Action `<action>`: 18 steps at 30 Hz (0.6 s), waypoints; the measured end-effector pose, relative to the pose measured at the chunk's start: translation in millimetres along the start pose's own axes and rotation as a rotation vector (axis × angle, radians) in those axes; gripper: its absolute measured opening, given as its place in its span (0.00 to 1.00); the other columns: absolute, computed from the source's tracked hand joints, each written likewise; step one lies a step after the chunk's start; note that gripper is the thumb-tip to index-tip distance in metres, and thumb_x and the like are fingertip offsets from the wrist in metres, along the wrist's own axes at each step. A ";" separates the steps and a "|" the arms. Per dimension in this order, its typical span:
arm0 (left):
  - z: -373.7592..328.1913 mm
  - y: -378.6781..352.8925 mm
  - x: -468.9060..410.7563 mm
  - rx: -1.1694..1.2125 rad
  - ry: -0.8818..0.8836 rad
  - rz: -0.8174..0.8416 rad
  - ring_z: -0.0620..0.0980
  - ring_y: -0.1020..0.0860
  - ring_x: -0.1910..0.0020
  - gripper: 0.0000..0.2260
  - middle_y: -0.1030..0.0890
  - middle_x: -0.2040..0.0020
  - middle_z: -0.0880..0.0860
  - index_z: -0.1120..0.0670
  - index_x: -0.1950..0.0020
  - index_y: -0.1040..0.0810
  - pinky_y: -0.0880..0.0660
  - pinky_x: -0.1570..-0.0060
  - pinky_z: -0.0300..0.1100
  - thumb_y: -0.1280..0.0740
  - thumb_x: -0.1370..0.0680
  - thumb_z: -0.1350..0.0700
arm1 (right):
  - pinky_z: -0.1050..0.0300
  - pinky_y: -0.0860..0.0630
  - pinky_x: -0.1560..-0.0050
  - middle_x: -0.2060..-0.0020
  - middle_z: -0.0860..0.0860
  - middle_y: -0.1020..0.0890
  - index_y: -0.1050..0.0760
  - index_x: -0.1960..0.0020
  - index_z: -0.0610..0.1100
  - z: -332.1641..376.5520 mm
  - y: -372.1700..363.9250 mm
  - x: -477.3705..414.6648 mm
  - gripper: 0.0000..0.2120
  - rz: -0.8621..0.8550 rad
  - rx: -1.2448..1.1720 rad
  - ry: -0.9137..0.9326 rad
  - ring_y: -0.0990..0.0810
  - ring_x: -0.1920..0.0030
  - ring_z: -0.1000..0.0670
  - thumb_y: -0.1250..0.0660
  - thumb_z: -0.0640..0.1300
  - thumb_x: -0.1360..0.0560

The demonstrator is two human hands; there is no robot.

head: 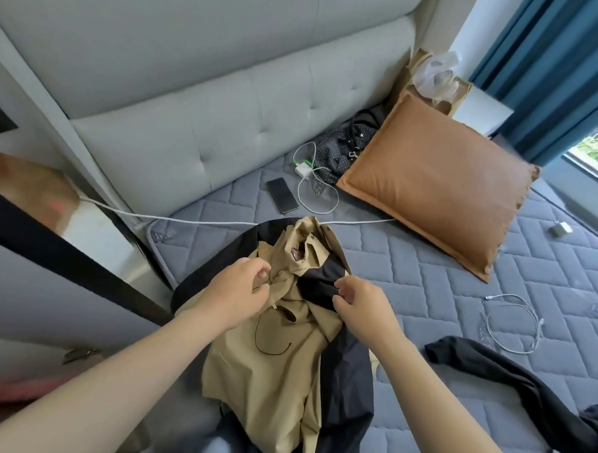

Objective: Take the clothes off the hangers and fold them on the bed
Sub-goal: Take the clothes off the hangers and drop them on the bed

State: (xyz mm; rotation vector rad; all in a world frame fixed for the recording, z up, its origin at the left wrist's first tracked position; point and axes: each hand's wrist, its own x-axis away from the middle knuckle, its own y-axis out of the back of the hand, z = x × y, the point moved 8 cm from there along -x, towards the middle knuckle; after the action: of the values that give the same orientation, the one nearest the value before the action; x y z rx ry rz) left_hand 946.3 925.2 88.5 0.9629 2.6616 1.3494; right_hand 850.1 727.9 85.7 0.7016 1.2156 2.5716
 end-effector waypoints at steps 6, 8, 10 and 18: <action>21.7 -26.1 -58.8 -0.049 -0.015 0.071 0.43 0.26 0.49 0.12 0.27 0.44 0.44 0.49 0.38 0.27 0.27 0.51 0.38 0.38 0.22 0.54 | 0.60 0.25 0.48 0.44 0.50 0.20 0.25 0.36 0.45 -30.8 -23.1 -46.7 0.16 0.038 0.059 -0.090 0.22 0.46 0.51 0.37 0.43 0.23; 30.3 -38.2 -78.2 -0.083 -0.021 0.100 0.44 0.25 0.49 0.11 0.27 0.43 0.45 0.49 0.39 0.27 0.25 0.50 0.40 0.38 0.21 0.54 | 0.59 0.25 0.51 0.45 0.49 0.19 0.24 0.38 0.45 -45.7 -33.4 -66.1 0.15 0.055 0.095 -0.120 0.21 0.49 0.50 0.37 0.43 0.24; 38.5 -50.4 -99.0 -0.135 -0.036 0.124 0.46 0.25 0.49 0.11 0.27 0.43 0.47 0.50 0.39 0.27 0.25 0.49 0.42 0.39 0.21 0.53 | 0.59 0.25 0.53 0.45 0.49 0.19 0.24 0.38 0.45 -60.7 -44.5 -87.0 0.15 0.068 0.133 -0.145 0.21 0.50 0.49 0.38 0.43 0.23; 65.3 -93.8 -175.4 -0.249 -0.083 0.157 0.52 0.27 0.41 0.19 0.29 0.36 0.51 0.51 0.31 0.31 0.27 0.45 0.44 0.37 0.22 0.51 | 0.53 0.25 0.46 0.43 0.45 0.21 0.26 0.37 0.42 -101.9 -103.8 -167.5 0.16 0.149 0.241 -0.146 0.24 0.43 0.44 0.38 0.46 0.23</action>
State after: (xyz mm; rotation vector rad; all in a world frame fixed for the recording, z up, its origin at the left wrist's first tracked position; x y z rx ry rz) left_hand 1057.6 839.4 -66.8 1.1847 2.3288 1.5853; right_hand 942.4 662.0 -104.9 1.0470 1.4910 2.4582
